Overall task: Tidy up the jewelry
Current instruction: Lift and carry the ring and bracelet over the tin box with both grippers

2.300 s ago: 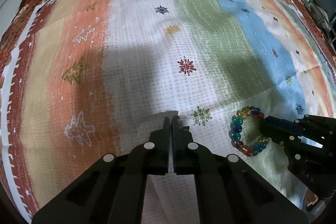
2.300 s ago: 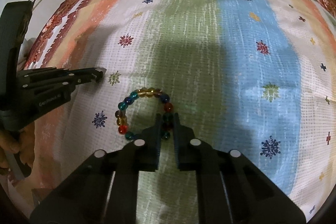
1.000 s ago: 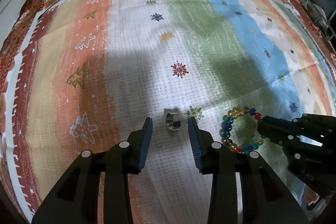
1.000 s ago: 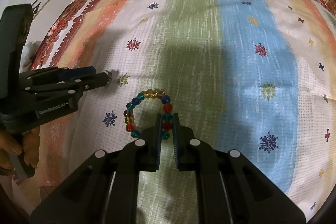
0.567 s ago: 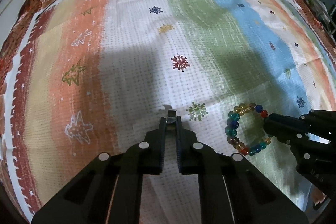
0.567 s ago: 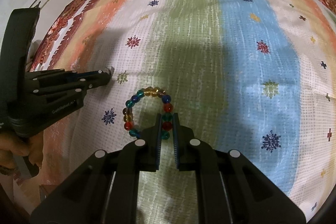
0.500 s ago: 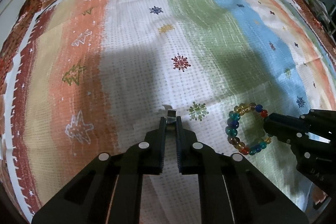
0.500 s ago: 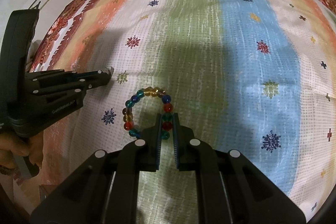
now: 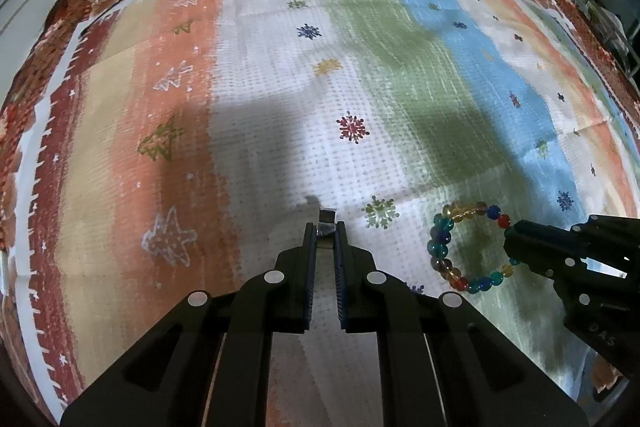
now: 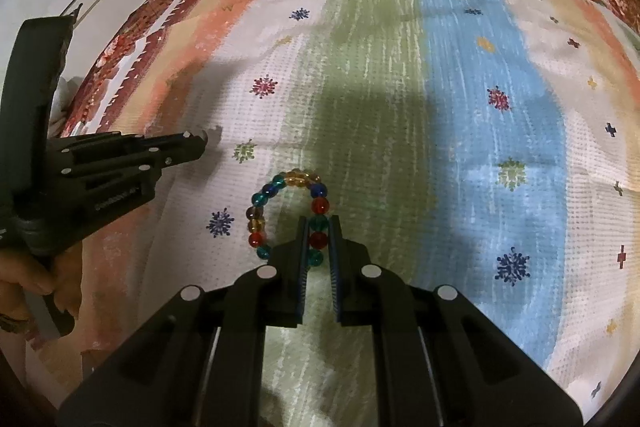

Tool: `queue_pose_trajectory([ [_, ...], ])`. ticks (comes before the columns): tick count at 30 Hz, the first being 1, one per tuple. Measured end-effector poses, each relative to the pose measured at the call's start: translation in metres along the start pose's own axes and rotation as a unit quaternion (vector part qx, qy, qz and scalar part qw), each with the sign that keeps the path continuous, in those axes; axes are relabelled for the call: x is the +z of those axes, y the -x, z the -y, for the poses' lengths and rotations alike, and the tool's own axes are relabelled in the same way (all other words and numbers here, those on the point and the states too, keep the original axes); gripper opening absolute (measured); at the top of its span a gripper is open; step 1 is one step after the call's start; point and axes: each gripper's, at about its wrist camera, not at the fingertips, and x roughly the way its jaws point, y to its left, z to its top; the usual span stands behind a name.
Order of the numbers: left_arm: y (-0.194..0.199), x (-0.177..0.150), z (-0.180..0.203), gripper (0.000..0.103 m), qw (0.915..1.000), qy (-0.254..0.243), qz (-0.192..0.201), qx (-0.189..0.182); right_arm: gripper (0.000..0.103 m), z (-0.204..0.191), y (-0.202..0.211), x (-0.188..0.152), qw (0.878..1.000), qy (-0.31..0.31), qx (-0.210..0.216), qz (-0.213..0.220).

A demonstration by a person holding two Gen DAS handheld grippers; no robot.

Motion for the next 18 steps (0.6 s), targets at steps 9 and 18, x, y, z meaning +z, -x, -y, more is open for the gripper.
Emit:
queue_pose_trajectory([
  [9, 0.019, -0.007, 0.000, 0.008, 0.9999, 0.006, 0.009, -0.005, 0.011, -0.011, 0.022, -0.004, 1.000, 0.006, 0.007, 0.016],
  [18, 0.041, -0.017, 0.000, 0.008, 0.9997, 0.010, 0.021, -0.011, 0.011, -0.022, 0.042, -0.013, 0.999, 0.019, 0.003, 0.031],
])
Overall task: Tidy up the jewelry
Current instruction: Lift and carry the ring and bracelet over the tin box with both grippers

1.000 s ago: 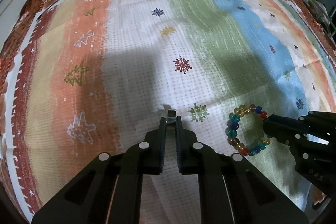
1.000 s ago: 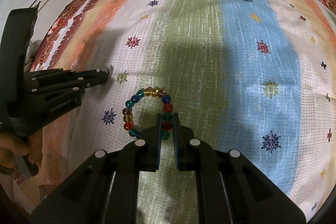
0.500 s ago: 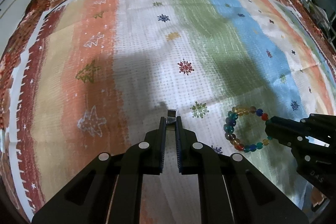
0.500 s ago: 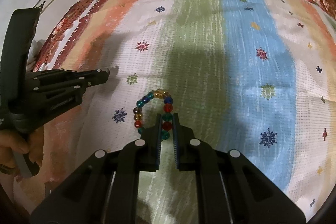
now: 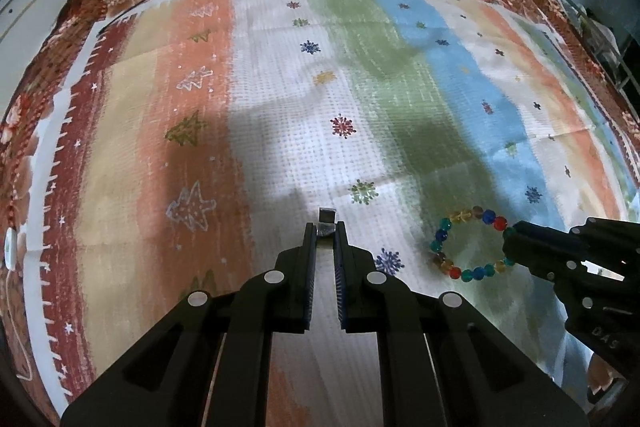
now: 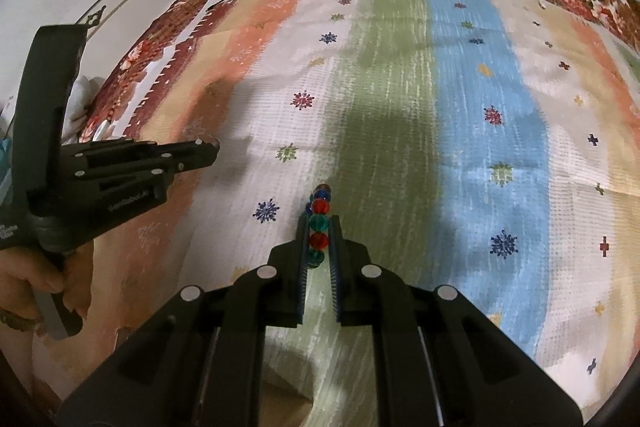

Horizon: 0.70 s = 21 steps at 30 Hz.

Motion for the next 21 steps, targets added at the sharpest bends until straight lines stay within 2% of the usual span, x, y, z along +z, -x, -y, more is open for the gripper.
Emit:
queue_pose_trajectory([
  [10, 0.033, -0.013, 0.000, 0.008, 0.9994, 0.016, 0.024, -0.017, 0.011, -0.010, 0.025, -0.009, 0.999, 0.028, -0.038, 0.019],
  [21, 0.070, -0.040, 0.009, 0.008, 0.9971, 0.032, 0.050, -0.046, 0.011, -0.029, 0.074, -0.020, 0.997, 0.037, -0.021, 0.065],
])
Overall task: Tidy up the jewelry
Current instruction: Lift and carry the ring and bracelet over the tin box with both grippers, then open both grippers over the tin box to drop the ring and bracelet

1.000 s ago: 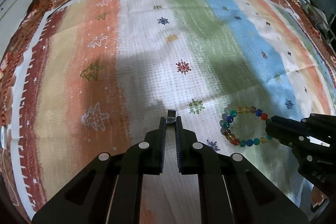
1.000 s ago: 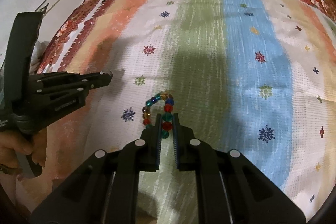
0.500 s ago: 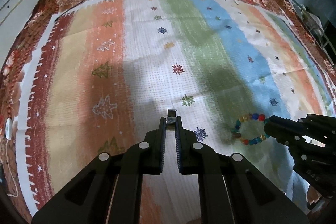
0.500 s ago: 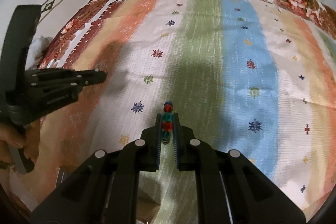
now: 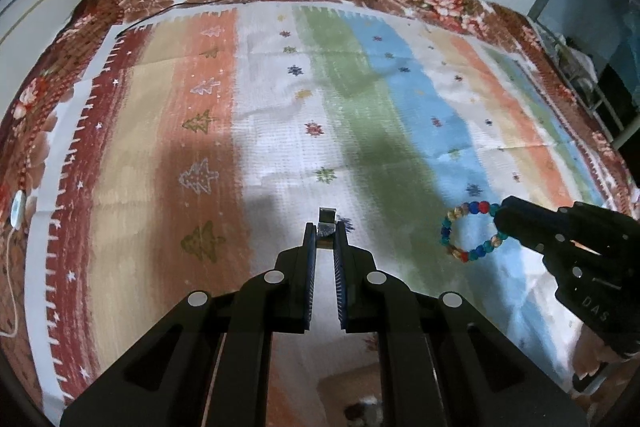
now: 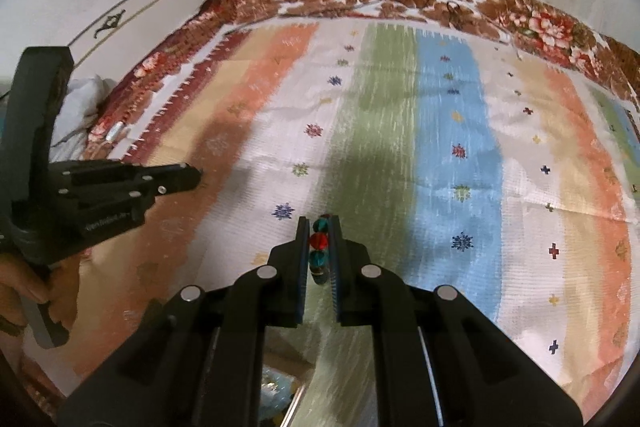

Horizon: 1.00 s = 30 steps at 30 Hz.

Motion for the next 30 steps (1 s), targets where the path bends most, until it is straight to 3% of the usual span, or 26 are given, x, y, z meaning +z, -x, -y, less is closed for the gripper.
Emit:
queue_pose_trajectory([
  [13, 0.043, -0.032, 0.032, 0.008, 0.9989, -0.020, 0.033, -0.029, 0.011, -0.024, 0.057, -0.020, 0.998, 0.013, 0.034, 0.048],
  [30, 0.081, -0.085, 0.043, 0.008, 0.9962, -0.037, 0.048, -0.062, 0.011, -0.047, 0.079, -0.068, 0.997, 0.032, 0.062, 0.039],
])
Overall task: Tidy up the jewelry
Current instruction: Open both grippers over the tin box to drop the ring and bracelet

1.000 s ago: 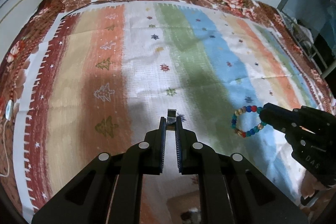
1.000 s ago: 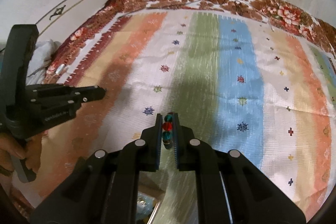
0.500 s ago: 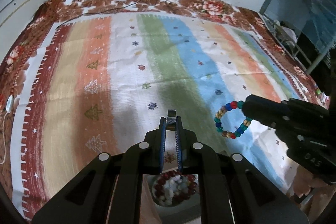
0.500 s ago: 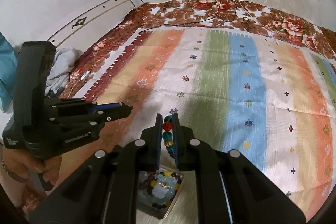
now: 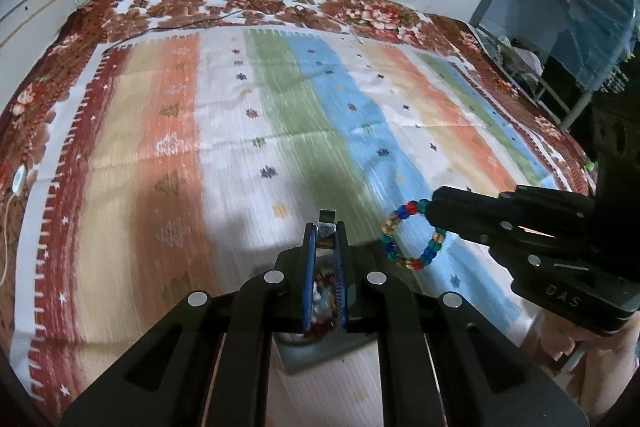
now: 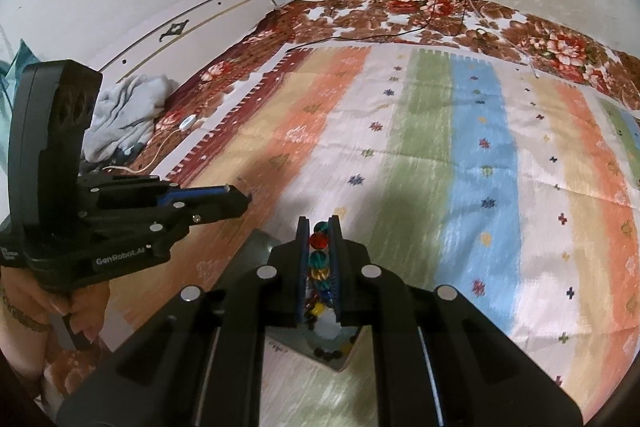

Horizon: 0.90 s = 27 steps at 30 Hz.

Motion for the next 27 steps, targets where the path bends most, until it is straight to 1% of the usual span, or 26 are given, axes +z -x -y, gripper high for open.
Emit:
queue_pose_trajectory([
  [8, 0.004, -0.023, 0.006, 0.008, 1.0000, -0.002, -0.008, -0.002, 0.011, -0.012, 0.002, -0.018, 1.000, 0.007, 0.011, -0.011],
  [16, 0.003, -0.030, 0.006, 0.008, 0.9999, 0.002, -0.013, 0.000, 0.011, -0.011, 0.001, -0.024, 1.000, 0.006, 0.018, -0.018],
  [17, 0.003, -0.029, 0.005, 0.013, 0.9999, 0.001, -0.014, -0.002, 0.012, -0.010, 0.001, -0.025, 1.000, 0.005, 0.020, -0.018],
  [18, 0.002, -0.029, 0.005, 0.025, 0.9999, 0.000, -0.015, 0.001, 0.014, -0.010, 0.001, -0.024, 1.000, 0.004, 0.019, -0.017],
  [19, 0.004, -0.029, 0.005, 0.028, 0.9999, 0.000, -0.012, 0.003, 0.022, -0.009, 0.001, -0.024, 1.000, 0.002, 0.019, -0.015],
  [20, 0.005, -0.028, 0.004, 0.029, 0.9999, -0.001, -0.010, 0.005, 0.036, -0.007, 0.002, -0.024, 1.000, 0.000, 0.017, -0.013],
  [21, 0.005, -0.028, 0.003, 0.031, 0.9999, -0.001, -0.009, 0.005, 0.043, -0.005, 0.003, -0.023, 1.000, -0.002, 0.014, -0.011],
  [22, 0.005, -0.028, 0.003, 0.034, 0.9999, 0.000, -0.009, 0.005, 0.047, -0.003, 0.004, -0.023, 1.000, -0.004, 0.011, -0.009],
  [23, 0.006, -0.028, 0.002, 0.037, 0.9999, 0.001, -0.009, 0.006, 0.048, -0.001, 0.005, -0.022, 1.000, -0.007, 0.009, -0.008],
  [24, 0.006, -0.028, 0.001, 0.037, 0.9999, 0.001, -0.008, 0.006, 0.050, 0.001, 0.006, -0.022, 1.000, -0.010, 0.007, -0.007],
  [25, 0.007, -0.028, 0.001, 0.038, 0.9999, 0.001, -0.008, 0.006, 0.055, 0.002, 0.006, -0.022, 1.000, -0.011, 0.006, -0.006],
  [27, 0.008, -0.028, 0.000, 0.039, 1.0000, 0.001, -0.005, 0.004, 0.056, 0.004, 0.008, -0.021, 1.000, -0.012, 0.005, -0.004],
])
